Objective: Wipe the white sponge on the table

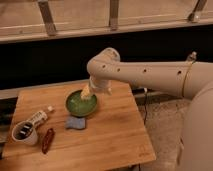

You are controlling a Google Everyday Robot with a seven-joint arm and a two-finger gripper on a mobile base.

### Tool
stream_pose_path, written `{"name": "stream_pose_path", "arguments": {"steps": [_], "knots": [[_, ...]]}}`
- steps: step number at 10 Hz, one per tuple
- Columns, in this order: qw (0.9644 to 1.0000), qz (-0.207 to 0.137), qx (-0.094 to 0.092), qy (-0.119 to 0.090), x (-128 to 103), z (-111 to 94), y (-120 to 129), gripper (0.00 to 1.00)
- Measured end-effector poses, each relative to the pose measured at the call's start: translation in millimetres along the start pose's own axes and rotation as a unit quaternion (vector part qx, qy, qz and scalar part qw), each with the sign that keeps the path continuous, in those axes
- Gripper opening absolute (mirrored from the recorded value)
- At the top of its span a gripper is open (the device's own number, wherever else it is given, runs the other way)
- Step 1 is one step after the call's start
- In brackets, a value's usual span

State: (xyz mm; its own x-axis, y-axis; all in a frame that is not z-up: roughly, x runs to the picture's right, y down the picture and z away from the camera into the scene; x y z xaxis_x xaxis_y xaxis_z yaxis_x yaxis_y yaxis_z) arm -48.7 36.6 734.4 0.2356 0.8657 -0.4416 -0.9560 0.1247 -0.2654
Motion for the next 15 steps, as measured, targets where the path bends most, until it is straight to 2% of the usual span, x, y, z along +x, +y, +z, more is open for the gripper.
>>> {"name": "stream_pose_path", "arguments": {"steps": [1,3,5,7,8,13,15], "knots": [[0.9999,-0.008,-0.005,0.013,5,8,7,0.80],[0.9986,-0.020,-0.017,0.046,20,42,23,0.80],[0.9957,-0.027,-0.033,0.082,45,86,37,0.80],[0.9918,-0.031,-0.056,0.110,68,114,52,0.80],[0.9905,-0.033,-0.066,0.116,75,121,56,0.80],[0.9899,-0.033,-0.065,0.121,76,122,56,0.80],[0.9883,-0.039,-0.065,0.133,75,140,64,0.80]]}}
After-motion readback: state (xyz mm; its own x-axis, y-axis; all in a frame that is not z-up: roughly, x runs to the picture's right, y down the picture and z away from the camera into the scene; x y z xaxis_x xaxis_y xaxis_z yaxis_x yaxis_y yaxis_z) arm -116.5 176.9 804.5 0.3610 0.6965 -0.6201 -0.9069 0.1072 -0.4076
